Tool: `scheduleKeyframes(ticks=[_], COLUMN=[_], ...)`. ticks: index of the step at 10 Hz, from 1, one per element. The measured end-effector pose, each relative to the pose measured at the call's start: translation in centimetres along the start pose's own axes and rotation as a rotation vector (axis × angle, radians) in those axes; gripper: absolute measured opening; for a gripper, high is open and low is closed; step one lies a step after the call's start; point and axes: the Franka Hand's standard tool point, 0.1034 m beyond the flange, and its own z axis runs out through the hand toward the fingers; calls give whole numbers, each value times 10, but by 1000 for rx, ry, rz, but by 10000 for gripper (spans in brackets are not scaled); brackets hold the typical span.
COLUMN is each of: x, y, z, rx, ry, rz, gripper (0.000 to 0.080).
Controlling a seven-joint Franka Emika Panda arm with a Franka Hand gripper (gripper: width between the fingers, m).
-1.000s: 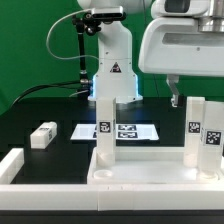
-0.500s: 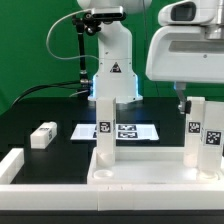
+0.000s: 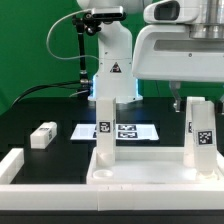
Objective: Assemble desk
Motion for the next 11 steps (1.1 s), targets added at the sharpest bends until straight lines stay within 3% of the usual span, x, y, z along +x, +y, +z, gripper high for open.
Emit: scheduleKeyframes(ticks=[1,7,10,11], x=[0,0,0,2], y=[0,-2,-7,-7], z=[0,0,0,0], rx=[0,2,7,19], ry=[1,0,2,12], rz=[2,484,860,954], gripper=[293,294,294,294])
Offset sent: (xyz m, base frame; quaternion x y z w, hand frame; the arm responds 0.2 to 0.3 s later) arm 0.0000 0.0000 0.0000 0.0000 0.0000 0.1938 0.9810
